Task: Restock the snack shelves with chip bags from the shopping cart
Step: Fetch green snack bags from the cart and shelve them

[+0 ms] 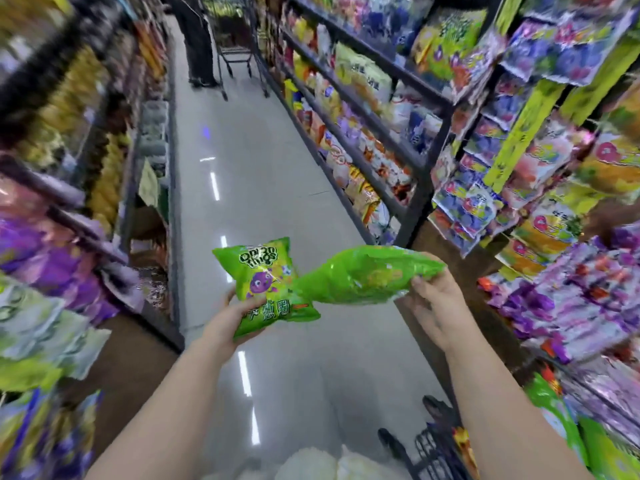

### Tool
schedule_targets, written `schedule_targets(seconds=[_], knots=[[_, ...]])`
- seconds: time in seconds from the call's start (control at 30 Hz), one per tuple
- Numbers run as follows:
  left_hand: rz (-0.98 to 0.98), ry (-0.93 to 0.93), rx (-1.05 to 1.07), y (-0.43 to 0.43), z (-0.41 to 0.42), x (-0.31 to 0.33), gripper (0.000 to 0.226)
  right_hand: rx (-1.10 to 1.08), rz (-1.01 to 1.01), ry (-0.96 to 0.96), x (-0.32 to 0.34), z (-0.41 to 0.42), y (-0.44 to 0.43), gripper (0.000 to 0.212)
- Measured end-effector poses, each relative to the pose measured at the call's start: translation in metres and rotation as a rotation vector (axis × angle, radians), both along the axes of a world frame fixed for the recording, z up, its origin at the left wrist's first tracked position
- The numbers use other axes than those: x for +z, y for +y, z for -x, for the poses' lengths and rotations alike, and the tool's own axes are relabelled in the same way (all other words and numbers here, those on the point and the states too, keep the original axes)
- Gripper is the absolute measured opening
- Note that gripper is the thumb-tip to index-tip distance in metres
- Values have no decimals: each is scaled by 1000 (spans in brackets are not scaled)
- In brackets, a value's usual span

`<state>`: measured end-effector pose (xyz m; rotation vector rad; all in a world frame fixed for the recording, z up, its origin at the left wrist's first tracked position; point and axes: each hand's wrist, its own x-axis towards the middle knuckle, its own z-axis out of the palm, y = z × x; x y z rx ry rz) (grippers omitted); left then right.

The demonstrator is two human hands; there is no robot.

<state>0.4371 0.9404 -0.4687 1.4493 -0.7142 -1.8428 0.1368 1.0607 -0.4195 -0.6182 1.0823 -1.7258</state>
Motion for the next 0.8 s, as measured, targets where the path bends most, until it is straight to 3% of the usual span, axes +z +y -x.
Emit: schedule_targets(seconds=[0.2,0.3,0.43,0.57,0.6,0.8], knots=[[-93,37,-53,-64,0,-20,62,84,-133,-361,-31,-36,-112,46],[-126,24,-72,-99,15,-27,63,24,-231,-381,-42,-42,-173,23],[-116,3,-53,-165,34,-37,69,-56,-424,-77,-48,-32,-261,20],[-73,3,5,-251,59,-33,68,11,-459,142,-37,-18,-357,84],[-67,6,18,-273,65,-30,66,34,-442,184,-28,-18,-380,86],[-19,38,63,-396,92,-13,64,-299,-238,548,-12,-10,-512,25]])
